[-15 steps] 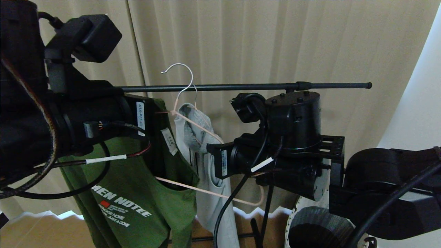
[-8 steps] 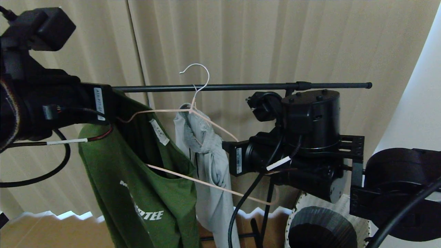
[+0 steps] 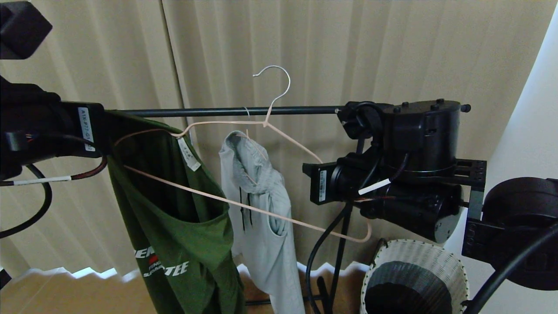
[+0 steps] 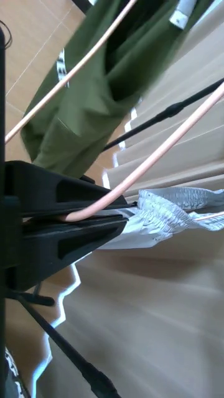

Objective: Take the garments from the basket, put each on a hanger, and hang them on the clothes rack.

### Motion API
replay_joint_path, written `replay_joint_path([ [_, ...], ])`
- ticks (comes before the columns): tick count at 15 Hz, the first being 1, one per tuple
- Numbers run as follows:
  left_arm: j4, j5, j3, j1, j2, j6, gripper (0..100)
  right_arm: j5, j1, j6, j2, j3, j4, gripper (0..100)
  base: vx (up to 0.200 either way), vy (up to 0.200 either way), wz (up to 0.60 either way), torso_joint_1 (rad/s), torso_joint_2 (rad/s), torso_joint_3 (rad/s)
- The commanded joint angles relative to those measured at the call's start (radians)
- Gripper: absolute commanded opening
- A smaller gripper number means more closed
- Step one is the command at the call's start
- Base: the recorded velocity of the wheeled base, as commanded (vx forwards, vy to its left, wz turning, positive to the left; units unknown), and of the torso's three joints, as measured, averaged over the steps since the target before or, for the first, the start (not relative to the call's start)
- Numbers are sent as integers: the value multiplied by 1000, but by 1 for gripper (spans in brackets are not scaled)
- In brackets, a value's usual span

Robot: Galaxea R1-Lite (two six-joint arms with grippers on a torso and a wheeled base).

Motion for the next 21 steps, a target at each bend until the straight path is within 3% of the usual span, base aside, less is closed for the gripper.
replay_joint_path([
  [1, 0, -1, -2, -55, 3, -6, 0, 0, 0, -2, 7, -15, -1, 0, 0, 0, 0, 0, 0, 0],
  [6, -8, 4, -74, -216, 106, -88, 0, 0, 4, -35, 99, -113, 4, 0, 0, 0, 0, 0, 0, 0],
  [16, -123, 4, -122, -244, 242, -88, 0, 5, 60, -50, 182, -196, -2, 0, 0, 0, 0, 0, 0, 0],
  [21, -111, -6, -89, -256, 216, -55, 0, 5, 60, -50, 176, -204, -1, 0, 0, 0, 0, 0, 0, 0],
])
